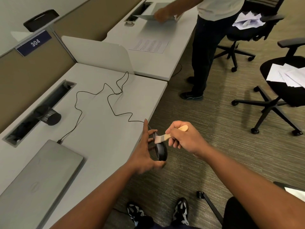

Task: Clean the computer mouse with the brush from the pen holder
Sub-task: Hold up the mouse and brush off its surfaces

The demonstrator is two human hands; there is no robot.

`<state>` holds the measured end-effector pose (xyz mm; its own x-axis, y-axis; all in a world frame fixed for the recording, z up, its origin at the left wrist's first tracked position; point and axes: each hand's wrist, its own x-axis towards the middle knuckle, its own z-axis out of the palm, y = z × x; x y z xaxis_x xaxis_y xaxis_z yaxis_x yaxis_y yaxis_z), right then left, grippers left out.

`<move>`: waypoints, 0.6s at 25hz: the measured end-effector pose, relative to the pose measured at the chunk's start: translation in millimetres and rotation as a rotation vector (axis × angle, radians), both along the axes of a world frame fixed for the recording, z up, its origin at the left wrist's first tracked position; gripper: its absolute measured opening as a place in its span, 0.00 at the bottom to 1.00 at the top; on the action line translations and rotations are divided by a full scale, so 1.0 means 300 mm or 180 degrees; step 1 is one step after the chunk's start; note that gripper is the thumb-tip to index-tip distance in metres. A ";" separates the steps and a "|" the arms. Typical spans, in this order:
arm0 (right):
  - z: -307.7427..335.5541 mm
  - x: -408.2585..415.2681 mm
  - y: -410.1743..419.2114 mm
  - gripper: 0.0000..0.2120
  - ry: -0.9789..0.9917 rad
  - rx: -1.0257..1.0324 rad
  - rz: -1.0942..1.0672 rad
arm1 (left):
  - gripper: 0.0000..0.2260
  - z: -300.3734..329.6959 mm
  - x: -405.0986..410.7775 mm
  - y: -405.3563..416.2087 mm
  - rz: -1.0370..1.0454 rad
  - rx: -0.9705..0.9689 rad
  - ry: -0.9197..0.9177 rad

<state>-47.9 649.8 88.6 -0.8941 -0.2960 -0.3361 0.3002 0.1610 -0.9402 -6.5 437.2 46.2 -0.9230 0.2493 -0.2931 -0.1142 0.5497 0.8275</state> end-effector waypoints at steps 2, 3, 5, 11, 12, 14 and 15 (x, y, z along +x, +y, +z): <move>0.007 -0.001 0.016 0.09 -0.0050 0.0035 0.0169 | 0.72 -0.004 -0.001 -0.004 0.0046 0.0029 -0.0011; 0.013 -0.004 0.026 0.11 -0.0087 0.0071 0.0298 | 0.72 -0.007 -0.002 -0.004 0.0063 0.0044 -0.0010; 0.027 -0.013 0.045 0.14 -0.0119 0.0199 0.0594 | 0.72 -0.012 -0.003 -0.004 0.0071 0.0034 0.0001; 0.055 -0.060 0.087 0.07 0.0691 0.1059 0.0763 | 0.71 -0.038 -0.005 -0.011 -0.0047 0.0104 -0.0105; 0.051 -0.066 0.090 0.05 0.0918 0.1131 0.0687 | 0.71 -0.039 -0.007 -0.012 -0.0078 0.0116 -0.0132; 0.042 -0.070 0.086 0.04 0.1204 0.1095 0.0750 | 0.72 -0.040 -0.013 -0.014 -0.0137 0.0128 -0.0164; 0.037 -0.068 0.080 0.04 0.1307 0.1096 0.0860 | 0.72 -0.039 -0.015 -0.013 -0.0160 0.0125 -0.0163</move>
